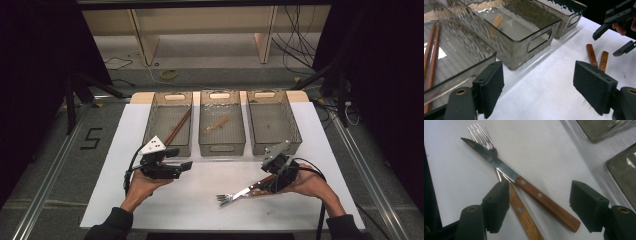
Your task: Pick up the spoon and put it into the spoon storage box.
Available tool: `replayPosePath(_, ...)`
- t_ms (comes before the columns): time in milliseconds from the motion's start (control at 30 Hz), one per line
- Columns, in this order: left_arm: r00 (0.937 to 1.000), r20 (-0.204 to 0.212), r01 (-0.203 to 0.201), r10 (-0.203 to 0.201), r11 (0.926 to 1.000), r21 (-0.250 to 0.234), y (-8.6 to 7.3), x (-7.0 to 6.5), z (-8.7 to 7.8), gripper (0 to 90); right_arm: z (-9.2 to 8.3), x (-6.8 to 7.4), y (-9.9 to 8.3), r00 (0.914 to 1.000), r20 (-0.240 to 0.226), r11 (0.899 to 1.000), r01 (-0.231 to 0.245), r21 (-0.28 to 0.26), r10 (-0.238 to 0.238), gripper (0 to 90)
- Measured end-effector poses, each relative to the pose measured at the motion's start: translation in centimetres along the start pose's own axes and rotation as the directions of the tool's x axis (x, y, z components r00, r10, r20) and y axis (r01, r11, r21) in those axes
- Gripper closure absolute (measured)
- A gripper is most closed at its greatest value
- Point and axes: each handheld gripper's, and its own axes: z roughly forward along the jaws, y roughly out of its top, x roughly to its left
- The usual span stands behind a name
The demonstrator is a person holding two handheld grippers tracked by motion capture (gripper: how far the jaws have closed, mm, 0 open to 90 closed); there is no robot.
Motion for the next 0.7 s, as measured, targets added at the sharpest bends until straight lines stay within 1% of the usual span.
replayPosePath(33, 1.0000, -0.003, 0.003, -0.003, 1.0000, 0.000, -0.2, 0.0, -0.1, 23.7, 0.1, -0.1, 0.0, 1.0000, -0.001, 1.000, 0.007, 0.003, -0.007, 33.3)
replayPosePath(100, 0.9999, -0.007, 0.008, -0.008, 1.0000, -0.002, -0.5, 0.0, -0.2, 23.3, 0.3, -0.1, 0.0, 1.0000, 0.005, 1.000, 0.003, 0.012, -0.003, 33.3)
replayPosePath(233, 0.9999, -0.015, 0.002, -0.002, 1.0000, -0.006, -0.9, 0.0, -0.7, 23.3, 0.6, -0.3, -0.1, 0.9999, 0.011, 1.000, 0.005, 0.022, -0.005, 33.4)
replayPosePath(267, 0.9999, -0.013, 0.003, -0.003, 1.0000, -0.006, -1.0, 0.0, -0.7, 23.2, 0.7, -0.3, -0.1, 0.9999, 0.009, 1.000, 0.013, 0.028, -0.013, 33.5)
replayPosePath(367, 0.9998, -0.018, -0.001, 0.001, 1.0000, 0.005, -1.5, -0.1, -0.9, 23.2, 1.0, -0.3, -0.1, 0.9997, 0.012, 0.999, 0.022, 0.045, -0.022, 33.9)
replayPosePath(433, 0.9998, -0.021, -0.005, 0.005, 0.9999, 0.011, -1.7, -0.2, -1.0, 23.1, 1.1, -0.4, 0.0, 0.9996, 0.007, 0.999, 0.026, 0.047, -0.027, 34.2)
replayPosePath(500, 0.9998, -0.018, 0.000, 0.000, 1.0000, 0.009, -1.8, -0.3, -1.1, 23.1, 1.2, -0.6, 0.0, 0.9996, 0.003, 0.998, 0.028, 0.048, -0.028, 34.4)
replayPosePath(600, 0.9998, -0.017, -0.005, 0.005, 1.0000, 0.002, -2.0, -0.4, -1.4, 23.1, 1.4, -0.7, 0.0, 0.9993, 0.004, 0.998, 0.036, 0.060, -0.036, 34.7)
replayPosePath(633, 0.9999, -0.017, -0.001, 0.001, 1.0000, -0.002, -2.1, -0.5, -1.5, 23.1, 1.4, -0.7, 0.0, 0.9993, 0.001, 0.997, 0.037, 0.062, -0.038, 34.9)
replayPosePath(700, 0.9998, -0.018, -0.005, 0.005, 1.0000, 0.003, -2.3, -0.5, -1.5, 23.0, 1.5, -0.7, 0.0, 0.9990, -0.004, 0.997, 0.045, 0.063, -0.045, 35.3)
